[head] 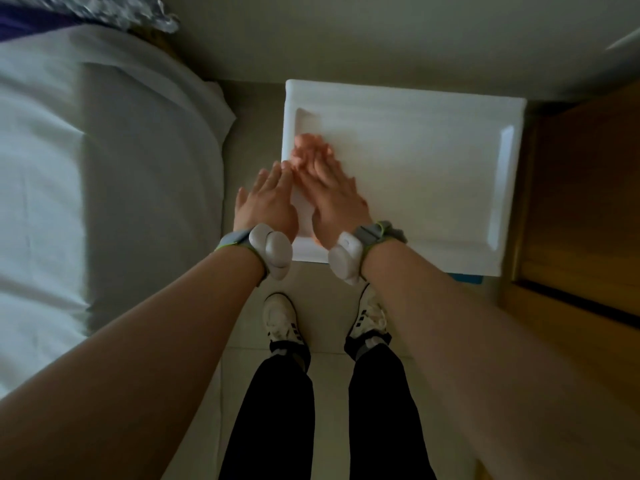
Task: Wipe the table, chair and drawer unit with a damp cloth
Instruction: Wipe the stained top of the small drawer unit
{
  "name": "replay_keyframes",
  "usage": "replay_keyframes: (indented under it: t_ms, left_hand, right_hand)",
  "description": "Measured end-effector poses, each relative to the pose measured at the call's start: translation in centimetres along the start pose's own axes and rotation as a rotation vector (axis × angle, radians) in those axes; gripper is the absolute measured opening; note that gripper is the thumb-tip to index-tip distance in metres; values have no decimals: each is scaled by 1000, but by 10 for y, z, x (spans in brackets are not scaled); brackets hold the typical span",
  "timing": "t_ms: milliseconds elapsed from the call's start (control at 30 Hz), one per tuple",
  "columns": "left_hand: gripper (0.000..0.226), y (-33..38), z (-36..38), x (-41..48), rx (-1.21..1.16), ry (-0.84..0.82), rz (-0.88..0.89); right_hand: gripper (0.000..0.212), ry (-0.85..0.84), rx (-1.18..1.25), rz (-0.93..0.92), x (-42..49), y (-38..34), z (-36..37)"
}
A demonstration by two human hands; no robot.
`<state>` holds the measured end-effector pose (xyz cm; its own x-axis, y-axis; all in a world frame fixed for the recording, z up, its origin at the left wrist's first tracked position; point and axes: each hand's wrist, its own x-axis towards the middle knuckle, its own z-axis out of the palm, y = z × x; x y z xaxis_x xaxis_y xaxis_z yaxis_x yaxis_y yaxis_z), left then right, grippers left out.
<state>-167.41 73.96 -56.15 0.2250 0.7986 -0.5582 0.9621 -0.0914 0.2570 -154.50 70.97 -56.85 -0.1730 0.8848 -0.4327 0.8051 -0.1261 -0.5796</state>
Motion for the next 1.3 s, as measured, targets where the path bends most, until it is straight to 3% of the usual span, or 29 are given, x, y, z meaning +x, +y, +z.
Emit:
replay_keyframes:
  t_ms: [100,233,433,567,700,867,967,1167,1300]
  left_hand:
    - [60,2,1,1,3,0,18]
    - [59,4,4,0,61,17,11]
    - [88,16,17,-8,214,52,-18]
    - [91,15,17,-9,236,64,-7]
    - [92,21,21,-19,232,86,-2]
    - [88,39,44,-54,222,52,147]
    - [86,47,53,-70,161,-23,149]
    - [84,52,56,-86,160,-102,145]
    - [80,52,62,-100,246,-124,211]
  right_hand:
    - [87,-106,-6,-44,-19,3,3]
    - [81,-147,-112,-48,-44,7,13]
    - [77,80,-156,214,-91,56,-7]
    - [74,240,-218,370,-126,93,-32]
    - [78,245,-323,556,-150,123,-38]
    - [84,379,-127,675,-146,103,-12]
    - [87,426,-15,626,-142,74,7]
    - [77,253,-128,216,-140,56,28]
    - [83,270,-154,321,-168,94,9]
